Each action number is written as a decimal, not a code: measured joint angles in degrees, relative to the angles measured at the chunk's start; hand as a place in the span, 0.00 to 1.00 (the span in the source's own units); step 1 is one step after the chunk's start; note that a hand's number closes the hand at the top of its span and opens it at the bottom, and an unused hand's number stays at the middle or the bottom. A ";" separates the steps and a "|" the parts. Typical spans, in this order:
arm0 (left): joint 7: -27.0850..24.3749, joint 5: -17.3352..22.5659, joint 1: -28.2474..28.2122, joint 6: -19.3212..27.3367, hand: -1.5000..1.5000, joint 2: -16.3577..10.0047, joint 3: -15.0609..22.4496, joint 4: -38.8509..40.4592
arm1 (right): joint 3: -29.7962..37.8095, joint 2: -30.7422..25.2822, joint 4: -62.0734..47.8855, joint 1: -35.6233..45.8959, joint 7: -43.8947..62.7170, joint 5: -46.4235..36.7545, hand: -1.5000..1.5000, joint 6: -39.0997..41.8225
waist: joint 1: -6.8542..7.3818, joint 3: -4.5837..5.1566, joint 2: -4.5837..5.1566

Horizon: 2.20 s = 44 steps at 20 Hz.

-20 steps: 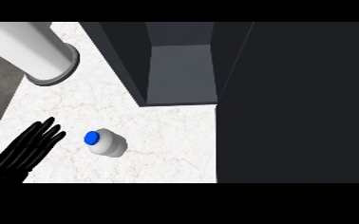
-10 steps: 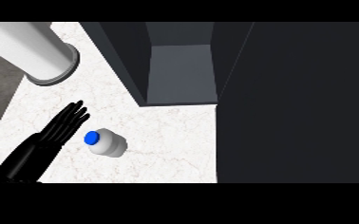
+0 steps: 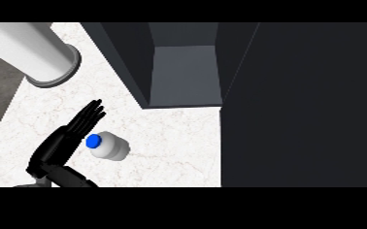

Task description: Pick up the bottled water, place it into the cabinet and close the cabinet

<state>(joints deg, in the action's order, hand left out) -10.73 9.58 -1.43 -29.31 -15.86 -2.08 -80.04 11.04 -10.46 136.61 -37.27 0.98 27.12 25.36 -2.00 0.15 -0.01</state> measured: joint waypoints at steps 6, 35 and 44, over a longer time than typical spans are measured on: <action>-7.10 -5.07 3.09 1.17 0.00 1.24 0.31 10.70 | 1.57 -1.10 -0.32 -2.32 -2.22 1.25 0.00 2.08 | 0.05 0.00 0.00; -23.86 -4.08 17.07 -6.82 1.00 6.08 -1.55 47.35 | 4.60 -3.56 -1.35 -10.42 -9.66 6.43 0.00 5.82 | 0.20 0.08 0.11; -27.60 0.77 15.26 0.26 1.00 5.80 -6.53 44.27 | 6.10 -4.56 -1.78 -11.36 -11.65 7.38 0.00 5.67 | 1.19 0.05 -0.13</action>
<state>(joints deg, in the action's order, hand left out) -38.33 10.35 13.83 -29.05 -10.06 -8.61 -35.77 17.14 -15.02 134.83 -48.63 -10.67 34.50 31.03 -0.82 0.19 -0.14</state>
